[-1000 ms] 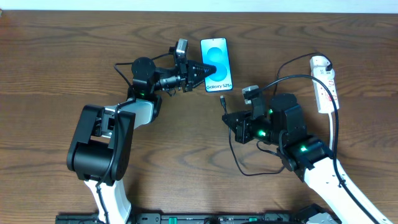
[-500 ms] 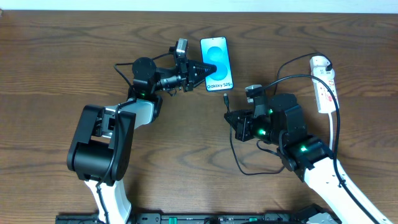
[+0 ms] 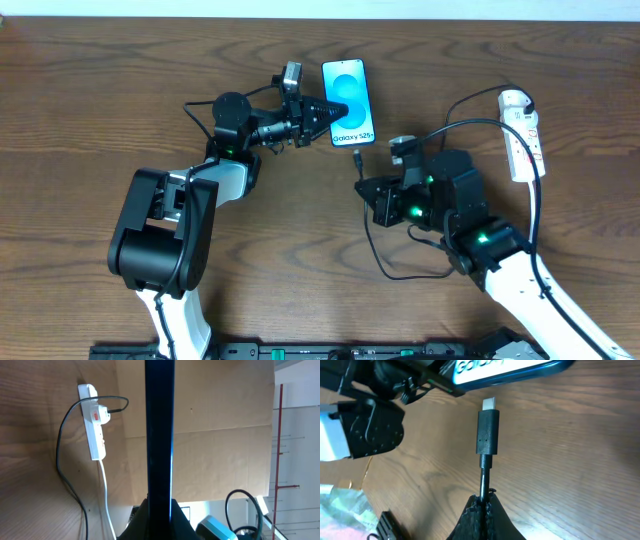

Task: Plug charger to phone and switch on socket
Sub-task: 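Align the USB-C plug under the phone's bottom port, then push the plug upward into the phone's charging port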

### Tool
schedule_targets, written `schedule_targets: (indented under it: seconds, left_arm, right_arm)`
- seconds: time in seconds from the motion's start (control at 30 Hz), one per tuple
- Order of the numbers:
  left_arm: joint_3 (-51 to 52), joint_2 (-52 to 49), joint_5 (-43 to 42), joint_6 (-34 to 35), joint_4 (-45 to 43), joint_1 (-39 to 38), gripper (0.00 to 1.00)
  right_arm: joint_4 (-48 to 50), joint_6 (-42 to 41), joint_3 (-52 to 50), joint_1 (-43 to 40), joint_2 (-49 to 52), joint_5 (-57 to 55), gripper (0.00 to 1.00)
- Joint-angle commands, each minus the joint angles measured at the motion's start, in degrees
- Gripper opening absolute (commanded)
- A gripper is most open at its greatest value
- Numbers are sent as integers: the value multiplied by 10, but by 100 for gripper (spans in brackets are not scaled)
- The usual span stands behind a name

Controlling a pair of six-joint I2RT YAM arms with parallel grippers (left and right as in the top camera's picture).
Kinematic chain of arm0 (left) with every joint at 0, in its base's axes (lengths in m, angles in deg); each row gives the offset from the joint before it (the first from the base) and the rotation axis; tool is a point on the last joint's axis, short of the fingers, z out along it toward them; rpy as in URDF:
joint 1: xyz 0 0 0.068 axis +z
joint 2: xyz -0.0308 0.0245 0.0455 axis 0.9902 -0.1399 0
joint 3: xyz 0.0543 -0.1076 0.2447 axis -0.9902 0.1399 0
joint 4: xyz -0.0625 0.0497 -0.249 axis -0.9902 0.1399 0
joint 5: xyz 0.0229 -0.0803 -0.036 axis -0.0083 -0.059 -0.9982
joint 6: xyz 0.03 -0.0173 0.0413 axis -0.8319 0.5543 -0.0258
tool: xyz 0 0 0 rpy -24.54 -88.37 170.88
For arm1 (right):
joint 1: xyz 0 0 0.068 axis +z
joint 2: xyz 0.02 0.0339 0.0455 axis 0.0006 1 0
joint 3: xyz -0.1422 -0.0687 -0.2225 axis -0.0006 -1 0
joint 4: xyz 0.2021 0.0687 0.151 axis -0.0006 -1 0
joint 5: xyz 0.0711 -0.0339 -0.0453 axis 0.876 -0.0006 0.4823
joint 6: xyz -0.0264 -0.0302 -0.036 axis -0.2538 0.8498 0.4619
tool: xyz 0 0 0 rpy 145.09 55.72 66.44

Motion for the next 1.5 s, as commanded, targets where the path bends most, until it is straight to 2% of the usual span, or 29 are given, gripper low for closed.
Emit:
schedule_targets:
  seconds: [0.0, 0.87, 1.47]
  left_arm:
    - [-2, 13, 7, -12, -8, -2, 7]
    - [-2, 13, 6, -13, -8, -2, 7]
    - [-2, 13, 6, -37, -8, -1, 7]
  right_arm:
    - [3, -5, 10, 10, 1, -12, 1]
    - [37, -24, 10, 10, 31, -26, 1]
    - [40, -37, 10, 10, 30, -5, 1]
